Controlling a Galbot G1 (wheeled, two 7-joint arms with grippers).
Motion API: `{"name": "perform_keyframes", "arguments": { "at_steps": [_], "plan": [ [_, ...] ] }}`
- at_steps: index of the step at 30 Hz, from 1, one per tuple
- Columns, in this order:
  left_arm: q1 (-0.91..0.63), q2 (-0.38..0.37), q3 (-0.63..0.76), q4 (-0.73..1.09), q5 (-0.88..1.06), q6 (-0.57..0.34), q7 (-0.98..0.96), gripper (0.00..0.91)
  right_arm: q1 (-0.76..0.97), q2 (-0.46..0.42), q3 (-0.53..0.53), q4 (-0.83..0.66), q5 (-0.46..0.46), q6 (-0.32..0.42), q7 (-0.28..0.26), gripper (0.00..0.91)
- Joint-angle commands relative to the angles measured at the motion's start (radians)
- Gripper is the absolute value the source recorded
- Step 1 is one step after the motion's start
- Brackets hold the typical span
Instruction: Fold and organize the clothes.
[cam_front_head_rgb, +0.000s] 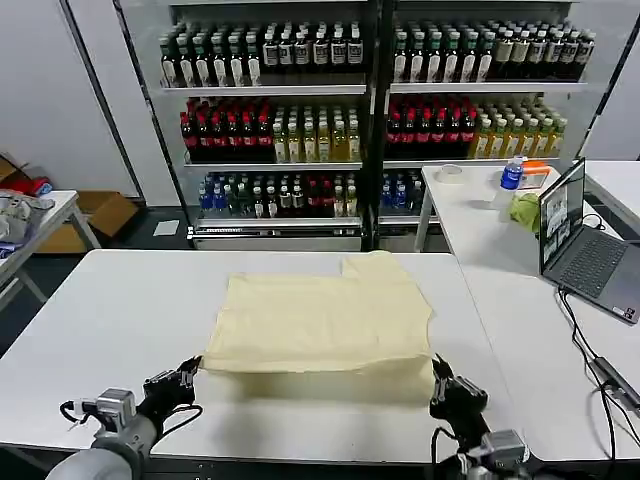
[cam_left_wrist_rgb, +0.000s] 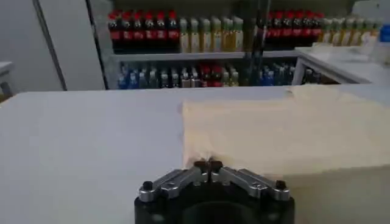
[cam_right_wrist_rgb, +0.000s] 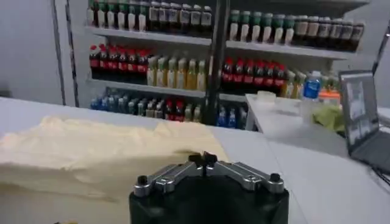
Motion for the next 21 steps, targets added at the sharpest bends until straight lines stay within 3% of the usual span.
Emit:
{"name": "perform_keyframes", "arguments": {
  "at_steps": [1, 8, 16, 20, 21],
  "plan": [
    [-0.085, 0.018, 0.069, 0.086, 0.058, 0.002, 0.004, 0.01, 0.147, -0.04, -0.027, -0.082, 0.011, -0.003, 0.0, 0.0],
    [-0.175, 0.015, 0.134, 0.168, 0.076, 0.002, 0.002, 0.01, 0.26, -0.058, -0.086, -0.175, 0.011, -0.007, -0.004, 0.0],
    [-0.237, -0.006, 0.207, 0.248, 0.157, 0.002, 0.019, 0.03, 0.293, 0.007, -0.148, -0.291, -0.041, 0.002, -0.002, 0.0],
    [-0.256, -0.01, 0.212, 0.252, 0.152, 0.001, 0.014, 0.111, 0.29, 0.023, -0.161, -0.314, -0.059, 0.003, -0.002, 0.0],
    [-0.259, -0.01, 0.212, 0.252, 0.151, 0.0, 0.012, 0.232, 0.29, 0.026, -0.163, -0.318, -0.062, 0.004, -0.002, 0.01]
  ]
}}
